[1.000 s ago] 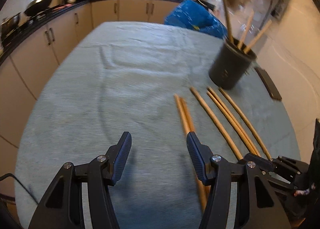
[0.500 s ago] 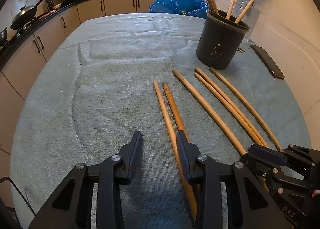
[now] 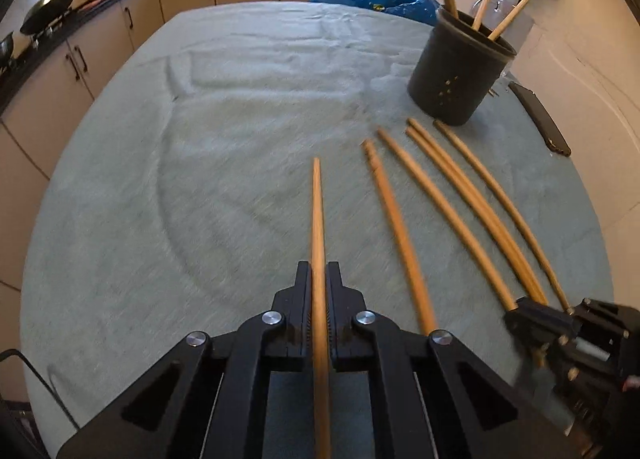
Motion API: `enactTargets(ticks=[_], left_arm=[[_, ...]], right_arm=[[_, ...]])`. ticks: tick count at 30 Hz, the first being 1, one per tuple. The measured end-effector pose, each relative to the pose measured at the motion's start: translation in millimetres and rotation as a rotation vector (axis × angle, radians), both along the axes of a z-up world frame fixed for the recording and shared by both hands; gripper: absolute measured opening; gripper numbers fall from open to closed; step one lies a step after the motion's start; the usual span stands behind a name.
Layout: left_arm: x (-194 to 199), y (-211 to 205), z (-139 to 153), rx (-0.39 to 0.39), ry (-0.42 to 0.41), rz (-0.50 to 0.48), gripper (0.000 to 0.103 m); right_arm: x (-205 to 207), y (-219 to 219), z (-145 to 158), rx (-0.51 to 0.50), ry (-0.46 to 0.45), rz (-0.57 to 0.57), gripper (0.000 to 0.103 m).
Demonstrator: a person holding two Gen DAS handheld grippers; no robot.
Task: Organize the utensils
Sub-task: 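Lift the chopstick with the left gripper while the right gripper grasps another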
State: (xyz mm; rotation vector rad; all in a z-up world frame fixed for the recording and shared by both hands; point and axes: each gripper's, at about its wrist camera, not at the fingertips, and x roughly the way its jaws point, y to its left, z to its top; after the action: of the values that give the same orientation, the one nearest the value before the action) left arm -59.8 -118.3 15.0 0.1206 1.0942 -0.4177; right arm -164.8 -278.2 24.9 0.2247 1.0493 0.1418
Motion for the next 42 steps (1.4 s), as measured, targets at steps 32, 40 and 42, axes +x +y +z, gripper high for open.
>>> enactTargets(ticks=[32,40,42], left_arm=[[21.2,14.0,5.1,-0.004,0.064,-0.09,0.007],[29.0,11.7,3.0,-0.021,0.068,-0.088,0.007],[29.9,11.1,2.7,-0.026,0.069,-0.084,0.007]], right_arm=[[145.7,44.8,2.2,-0.171,0.145,0.12,0.027],[184.2,57.0,1.3,-0.201,0.198,0.125,0.017],[186.0,57.3,1.3,-0.207,0.194,0.126,0.011]])
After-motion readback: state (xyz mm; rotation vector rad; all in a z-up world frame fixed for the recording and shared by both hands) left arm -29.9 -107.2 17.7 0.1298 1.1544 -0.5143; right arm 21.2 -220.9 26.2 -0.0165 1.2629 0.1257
